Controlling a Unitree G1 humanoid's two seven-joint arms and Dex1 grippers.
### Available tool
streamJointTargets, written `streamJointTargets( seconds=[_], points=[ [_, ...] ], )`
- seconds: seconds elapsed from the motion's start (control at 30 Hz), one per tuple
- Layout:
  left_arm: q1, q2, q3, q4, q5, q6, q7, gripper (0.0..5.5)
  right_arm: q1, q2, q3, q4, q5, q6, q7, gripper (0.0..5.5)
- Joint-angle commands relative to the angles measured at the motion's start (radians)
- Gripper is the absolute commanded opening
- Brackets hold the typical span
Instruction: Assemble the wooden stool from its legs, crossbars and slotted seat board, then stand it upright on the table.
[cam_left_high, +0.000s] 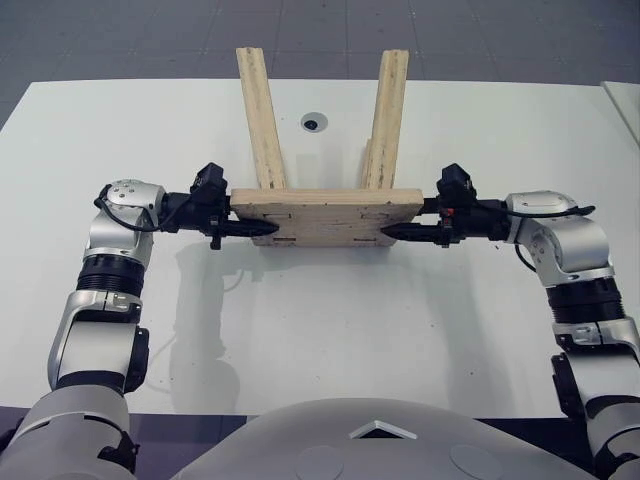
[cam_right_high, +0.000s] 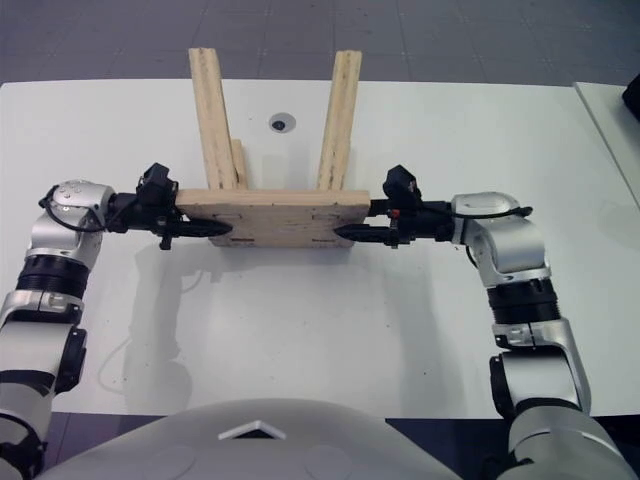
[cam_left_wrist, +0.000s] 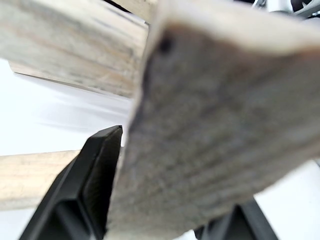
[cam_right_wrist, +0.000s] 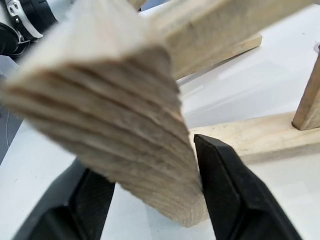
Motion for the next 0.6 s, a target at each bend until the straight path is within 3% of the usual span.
streamJointTargets(
  seconds=[0.03, 0.2, 0.3, 0.43, 0.5, 0.6],
  points=[
    [-0.017, 0.017, 0.002, -0.062, -0.097, 0.175, -0.003, 1.74, -0.057, 0.018, -0.025, 0.024, 0.084, 0.118, 0.037, 2.08],
    [-0.084, 0.085, 0.1, -0.236, -0.358, 0.628, 0.001, 1.59, -0.137, 0.002, -0.201, -0.064, 0.372, 0.453, 0.046, 1.92],
    [-0.176, 0.102, 0.16, -0.261, -0.493, 0.94, 0.077, 1.41, -0.207, 0.055, -0.377, -0.03, 0.58, 0.685, -0.096, 1.6],
    [-0.386, -0.001, 0.344, -0.04, -0.576, 1.182, 0.329, 1.35, -0.3, 0.239, -0.601, 0.023, 0.886, 0.683, -0.592, 1.4],
    [-0.471, -0.053, 0.444, 0.097, -0.583, 1.192, 0.477, 1.32, -0.328, 0.338, -0.65, 0.033, 1.046, 0.566, -0.91, 1.32],
    [-0.509, -0.132, 0.534, 0.198, -0.561, 1.118, 0.71, 1.31, -0.375, 0.469, -0.718, 0.045, 1.115, 0.371, -1.305, 1.32]
  ],
)
